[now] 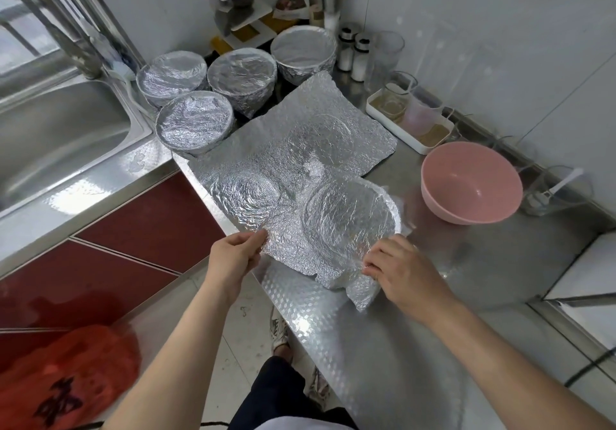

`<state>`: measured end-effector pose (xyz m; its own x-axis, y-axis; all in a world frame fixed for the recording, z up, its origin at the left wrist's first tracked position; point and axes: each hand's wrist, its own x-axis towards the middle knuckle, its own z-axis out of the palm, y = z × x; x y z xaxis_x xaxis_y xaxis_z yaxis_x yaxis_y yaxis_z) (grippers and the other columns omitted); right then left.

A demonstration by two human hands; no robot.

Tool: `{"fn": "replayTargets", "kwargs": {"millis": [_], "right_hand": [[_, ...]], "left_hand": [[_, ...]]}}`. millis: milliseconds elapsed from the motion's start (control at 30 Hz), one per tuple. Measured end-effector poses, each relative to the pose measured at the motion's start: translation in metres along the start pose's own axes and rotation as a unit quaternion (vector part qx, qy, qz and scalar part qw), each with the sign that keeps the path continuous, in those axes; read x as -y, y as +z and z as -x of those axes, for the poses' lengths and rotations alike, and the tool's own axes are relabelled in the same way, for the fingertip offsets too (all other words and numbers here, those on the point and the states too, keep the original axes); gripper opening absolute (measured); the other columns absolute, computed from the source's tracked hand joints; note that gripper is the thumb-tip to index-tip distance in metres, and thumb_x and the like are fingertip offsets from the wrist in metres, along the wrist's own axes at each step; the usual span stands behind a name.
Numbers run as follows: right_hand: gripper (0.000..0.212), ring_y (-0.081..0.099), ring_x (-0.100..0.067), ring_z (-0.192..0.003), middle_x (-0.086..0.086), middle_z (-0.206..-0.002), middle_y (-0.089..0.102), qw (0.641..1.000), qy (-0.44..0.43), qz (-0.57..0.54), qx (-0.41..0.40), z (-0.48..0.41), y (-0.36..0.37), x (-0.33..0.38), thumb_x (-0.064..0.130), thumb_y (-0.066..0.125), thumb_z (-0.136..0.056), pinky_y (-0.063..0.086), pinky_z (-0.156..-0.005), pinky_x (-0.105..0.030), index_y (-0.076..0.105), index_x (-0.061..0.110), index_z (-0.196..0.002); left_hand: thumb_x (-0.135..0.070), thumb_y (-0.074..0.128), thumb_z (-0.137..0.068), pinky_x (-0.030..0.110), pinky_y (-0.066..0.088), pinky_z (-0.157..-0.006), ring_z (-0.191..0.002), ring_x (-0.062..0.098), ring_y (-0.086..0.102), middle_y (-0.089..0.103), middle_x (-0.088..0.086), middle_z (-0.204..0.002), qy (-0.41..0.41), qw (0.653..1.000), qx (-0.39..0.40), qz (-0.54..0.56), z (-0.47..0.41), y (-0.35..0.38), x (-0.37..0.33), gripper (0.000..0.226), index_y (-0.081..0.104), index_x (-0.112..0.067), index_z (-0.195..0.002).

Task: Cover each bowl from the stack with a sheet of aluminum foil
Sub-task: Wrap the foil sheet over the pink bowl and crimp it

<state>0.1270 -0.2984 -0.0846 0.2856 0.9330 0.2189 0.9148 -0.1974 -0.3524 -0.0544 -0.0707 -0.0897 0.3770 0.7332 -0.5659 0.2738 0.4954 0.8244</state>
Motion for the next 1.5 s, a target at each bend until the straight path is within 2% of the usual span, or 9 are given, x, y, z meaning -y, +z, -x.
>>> {"fn": "replayTargets", "kwargs": {"millis": [100,200,300,367,433,833,1000,1200,1500], "right_hand": [[0.015,0.045,-0.014,-0.078,0.005,-0.081,0.057,1.000,-0.001,-0.005,0.004,0.001,-0.001,0.000,0.020,0.078,-0.078,0.034,-0.076,-0.020,0.063,0.017,-0.077],[0.014,0.047,-0.016,-0.077,0.003,-0.081,0.057,1.000,-0.006,-0.007,-0.001,-0.001,-0.001,0.002,0.020,0.077,-0.079,0.034,-0.076,-0.020,0.064,0.015,-0.077],[0.016,0.046,-0.016,-0.079,0.003,-0.081,0.057,1.000,-0.001,-0.013,-0.016,0.001,-0.002,0.004,0.028,0.062,-0.088,0.035,-0.076,-0.020,0.064,0.015,-0.078],[0.019,0.046,-0.017,-0.081,0.003,-0.082,0.057,1.000,0.006,-0.018,-0.017,0.002,-0.002,0.004,0.030,0.059,-0.088,0.036,-0.077,-0.020,0.065,0.014,-0.079],[0.011,0.046,-0.017,-0.083,0.002,-0.084,0.058,1.000,0.006,-0.020,-0.015,0.003,-0.003,0.003,0.022,0.071,-0.083,0.037,-0.078,-0.022,0.065,0.013,-0.081],[0.023,0.041,-0.017,-0.077,-0.001,-0.073,0.053,0.999,0.020,-0.021,-0.022,0.005,-0.002,-0.004,-0.004,0.079,-0.067,0.037,-0.066,-0.026,0.062,0.010,-0.068],[0.022,0.050,-0.020,-0.087,-0.001,-0.084,0.057,0.998,0.046,-0.037,-0.027,0.004,-0.015,-0.013,-0.001,0.081,-0.065,0.041,-0.082,-0.026,0.067,0.012,-0.075],[0.047,0.049,-0.012,-0.094,0.001,-0.107,0.046,0.952,0.256,-0.125,-0.114,0.015,-0.019,-0.003,-0.005,0.069,-0.072,0.039,-0.088,-0.019,0.067,0.016,-0.114],[0.003,0.047,-0.014,-0.090,0.007,-0.088,0.058,0.993,0.087,-0.079,-0.028,0.012,-0.012,0.010,0.024,0.075,-0.081,0.041,-0.082,-0.024,0.075,0.020,-0.081]], "left_hand": [[-0.026,0.081,-0.078,0.023,0.044,-0.056,-0.058,0.014,0.049,0.055,-0.001,-0.065,0.023,0.996,-0.060,-0.068,0.001,0.000,-0.007,0.023,0.062,-0.014,-0.075],[-0.028,0.081,-0.078,0.030,0.046,-0.072,-0.075,0.012,0.058,0.060,-0.003,-0.090,0.199,0.929,-0.166,-0.265,0.012,0.008,-0.020,0.020,0.066,-0.022,-0.091],[-0.021,0.072,-0.086,0.027,0.047,-0.073,-0.078,0.010,0.059,0.064,-0.008,-0.089,0.398,0.843,0.034,-0.361,0.042,0.044,-0.030,0.005,0.075,-0.021,-0.090],[-0.033,0.061,-0.090,0.029,0.051,-0.069,-0.082,0.012,0.058,0.066,-0.008,-0.086,0.481,0.731,0.176,-0.451,0.056,0.066,-0.017,0.021,0.077,-0.020,-0.089],[-0.041,0.054,-0.088,0.033,0.053,-0.059,-0.080,0.016,0.057,0.066,-0.006,-0.083,0.528,0.660,0.215,-0.490,0.054,0.075,0.002,0.031,0.077,-0.020,-0.086],[-0.015,0.066,-0.075,0.027,0.041,-0.055,-0.065,0.017,0.050,0.057,-0.003,-0.070,0.597,0.591,0.135,-0.525,0.047,0.085,0.032,0.006,0.068,-0.016,-0.070],[-0.019,0.073,-0.074,0.026,0.036,-0.056,-0.066,0.018,0.048,0.053,-0.002,-0.071,0.562,0.619,0.127,-0.534,0.061,0.100,0.036,0.008,0.066,-0.016,-0.077],[-0.042,0.050,-0.091,0.029,0.049,-0.068,-0.084,0.022,0.061,0.066,-0.001,-0.091,0.476,0.716,0.202,-0.470,0.072,0.105,0.022,0.036,0.072,-0.016,-0.099],[-0.045,0.053,-0.091,0.029,0.046,-0.065,-0.079,0.016,0.052,0.064,-0.007,-0.083,0.512,0.675,0.181,-0.499,0.057,0.083,0.023,0.033,0.076,-0.023,-0.085]]}}
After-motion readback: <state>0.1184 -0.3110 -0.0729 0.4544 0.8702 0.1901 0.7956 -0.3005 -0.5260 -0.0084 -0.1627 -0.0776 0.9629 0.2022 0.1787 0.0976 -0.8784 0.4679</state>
